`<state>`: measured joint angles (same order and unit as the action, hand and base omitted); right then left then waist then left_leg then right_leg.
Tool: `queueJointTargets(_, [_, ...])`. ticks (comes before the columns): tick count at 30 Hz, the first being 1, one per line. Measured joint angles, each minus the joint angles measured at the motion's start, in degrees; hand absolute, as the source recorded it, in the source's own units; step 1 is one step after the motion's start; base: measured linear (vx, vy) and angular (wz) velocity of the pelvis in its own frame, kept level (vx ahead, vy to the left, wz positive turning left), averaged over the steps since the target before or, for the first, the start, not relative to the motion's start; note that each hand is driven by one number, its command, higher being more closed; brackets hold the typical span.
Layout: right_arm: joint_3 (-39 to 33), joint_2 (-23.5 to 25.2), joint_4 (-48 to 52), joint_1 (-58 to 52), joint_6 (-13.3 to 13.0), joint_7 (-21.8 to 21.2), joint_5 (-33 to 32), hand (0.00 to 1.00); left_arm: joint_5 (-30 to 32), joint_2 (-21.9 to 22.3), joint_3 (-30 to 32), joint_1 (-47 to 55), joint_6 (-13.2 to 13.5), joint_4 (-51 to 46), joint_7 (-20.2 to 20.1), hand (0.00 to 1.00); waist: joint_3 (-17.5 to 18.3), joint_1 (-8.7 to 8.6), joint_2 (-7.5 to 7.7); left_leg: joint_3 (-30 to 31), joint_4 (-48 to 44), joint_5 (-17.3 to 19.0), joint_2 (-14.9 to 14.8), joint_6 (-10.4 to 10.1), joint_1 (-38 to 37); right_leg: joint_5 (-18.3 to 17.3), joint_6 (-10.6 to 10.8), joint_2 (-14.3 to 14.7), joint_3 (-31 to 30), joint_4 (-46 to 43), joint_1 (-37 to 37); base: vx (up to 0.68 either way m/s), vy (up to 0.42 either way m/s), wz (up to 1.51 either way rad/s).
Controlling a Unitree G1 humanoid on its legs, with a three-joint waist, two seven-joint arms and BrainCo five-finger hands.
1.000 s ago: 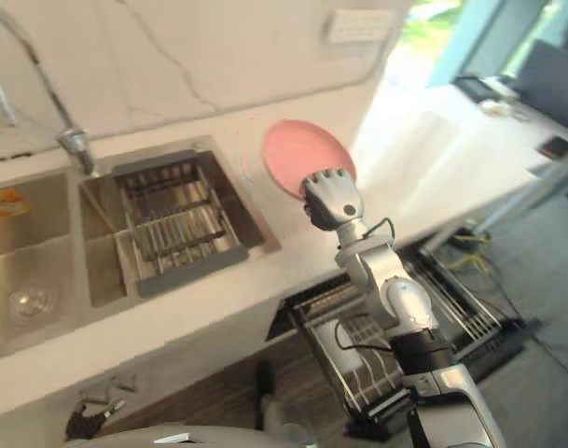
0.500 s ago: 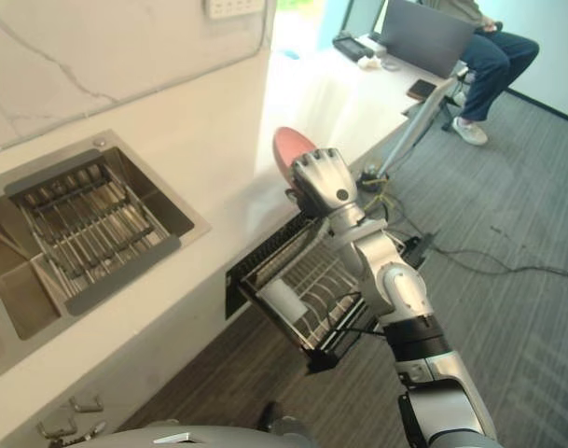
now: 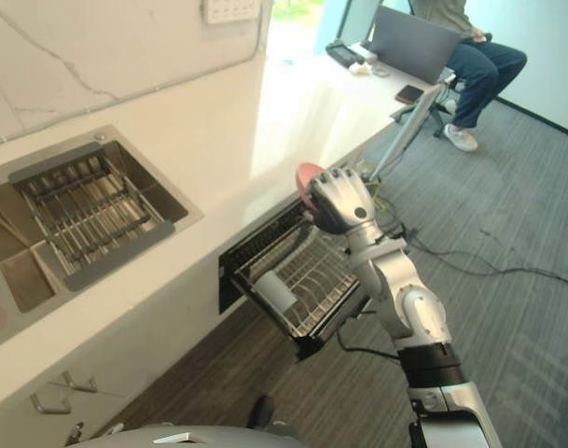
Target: Walk over to the sink, pick up the cup, carry it to the dishwasher, place the cup inside the dishwasher, then close the dishwasher door
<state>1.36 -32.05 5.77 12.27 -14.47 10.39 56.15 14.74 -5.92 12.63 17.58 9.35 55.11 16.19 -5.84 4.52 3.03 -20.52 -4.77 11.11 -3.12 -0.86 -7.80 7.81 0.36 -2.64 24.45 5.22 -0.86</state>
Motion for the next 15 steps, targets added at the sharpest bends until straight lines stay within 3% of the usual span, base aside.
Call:
queueJointTargets(9, [-1.2, 0.2, -4.0, -3.4, 4.4, 1.8, 0.0, 1.00, -0.4, -0.4, -2.2, -2.2, 0.0, -0.5, -0.2, 0.00, -2.1, -1.33, -1.56, -0.2, -2.2, -0.1, 0.0, -0.4, 4.6, 1.8, -1.4, -0.1, -0.8, 0.0, -4.6, -0.02, 0.024, -0.05])
queueJointTargets(15, [-1.3, -0.9, -11.1, 7.7, 8.2, 5.7, -0.1, 1.00, -7.1, -1.6, -2.8, -9.7, -0.2, -0.6, -0.4, 0.00, -10.8, -1.71, -1.56, 0.2, -7.7, 0.7, 0.1, 0.8, 12.0, 4.7, -2.0, -0.5, -2.9, -0.4, -10.5, -0.05, 0.078, -0.17])
